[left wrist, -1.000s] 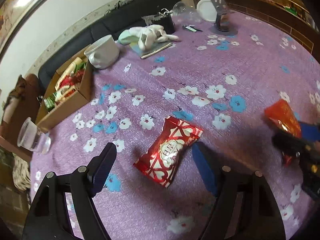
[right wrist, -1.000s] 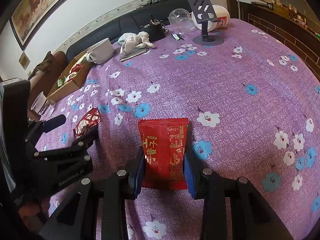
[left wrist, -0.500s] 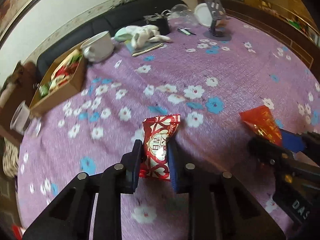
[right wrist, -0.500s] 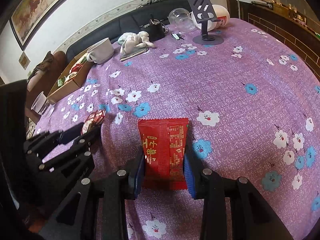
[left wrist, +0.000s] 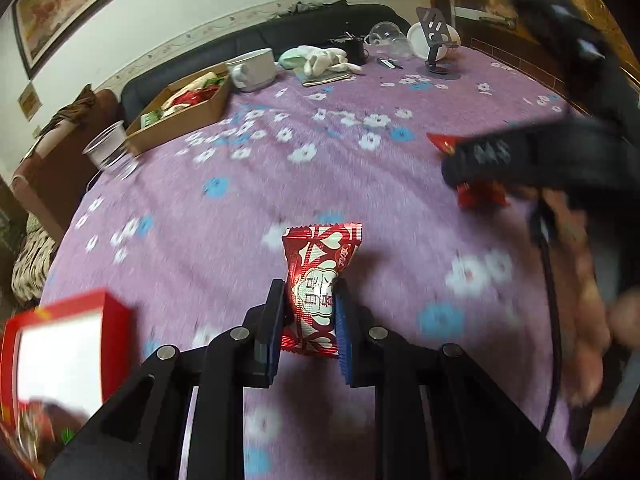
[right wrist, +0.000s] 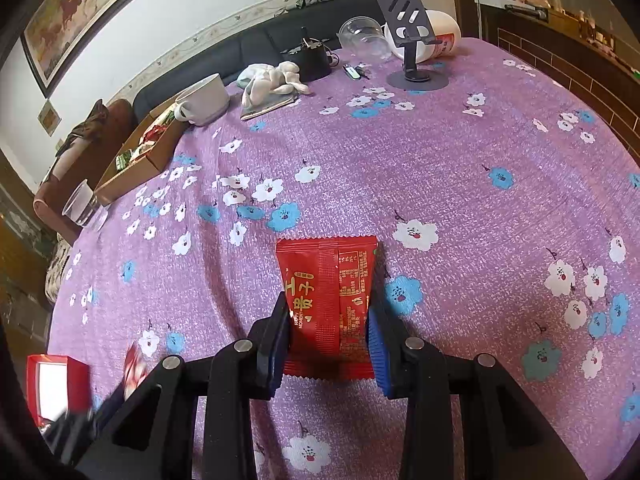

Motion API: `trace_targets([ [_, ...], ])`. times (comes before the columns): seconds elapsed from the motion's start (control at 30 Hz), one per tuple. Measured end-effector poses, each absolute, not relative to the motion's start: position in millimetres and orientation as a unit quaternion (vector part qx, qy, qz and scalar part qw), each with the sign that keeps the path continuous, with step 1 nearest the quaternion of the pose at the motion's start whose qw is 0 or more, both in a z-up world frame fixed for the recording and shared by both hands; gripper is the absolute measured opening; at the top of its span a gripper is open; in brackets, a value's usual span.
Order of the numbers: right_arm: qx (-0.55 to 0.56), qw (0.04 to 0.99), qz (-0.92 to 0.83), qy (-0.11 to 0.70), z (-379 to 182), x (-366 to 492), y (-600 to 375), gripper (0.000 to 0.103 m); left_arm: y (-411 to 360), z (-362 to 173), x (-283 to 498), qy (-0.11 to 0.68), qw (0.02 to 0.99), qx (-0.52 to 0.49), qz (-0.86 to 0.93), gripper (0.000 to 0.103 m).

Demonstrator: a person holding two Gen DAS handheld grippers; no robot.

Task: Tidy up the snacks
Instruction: 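Carry both small red packets over the tray with both grippers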

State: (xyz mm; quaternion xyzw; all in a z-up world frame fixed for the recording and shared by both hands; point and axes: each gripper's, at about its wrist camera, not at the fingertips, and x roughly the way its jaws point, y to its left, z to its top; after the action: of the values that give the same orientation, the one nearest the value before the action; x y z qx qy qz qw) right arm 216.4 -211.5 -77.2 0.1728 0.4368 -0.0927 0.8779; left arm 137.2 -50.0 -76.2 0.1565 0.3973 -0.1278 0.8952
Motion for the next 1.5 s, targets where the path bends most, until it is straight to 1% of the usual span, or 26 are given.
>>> trace_targets([
  [0.37,0.135,0.884,-0.111,0.433,-78,209,-200,0.036,-15,-74,104,0.408,0.898,0.113,-0.117,0.02],
  [0.53,0.143,0.883,-0.109,0.433,-75,196,-200,0.036,-8,-72,103,0.411,0.898,0.098,-0.12,0.02],
  [0.67,0.171,0.875,-0.097,0.442,-74,179,-204,0.036,-8,-72,101,0.41,0.898,0.098,-0.124,0.02],
  [1.0,0.168,0.87,-0.056,0.46,-72,134,-186,0.036,-2,-64,84,0.403,0.9,0.088,-0.142,0.02],
  [1.17,0.192,0.862,-0.006,0.47,-67,118,-168,0.035,9,-51,66,0.383,0.909,0.082,-0.145,0.02],
  [1.5,0.143,0.876,0.066,0.455,-35,104,-84,0.035,67,-16,32,0.317,0.94,0.075,-0.102,0.02],
])
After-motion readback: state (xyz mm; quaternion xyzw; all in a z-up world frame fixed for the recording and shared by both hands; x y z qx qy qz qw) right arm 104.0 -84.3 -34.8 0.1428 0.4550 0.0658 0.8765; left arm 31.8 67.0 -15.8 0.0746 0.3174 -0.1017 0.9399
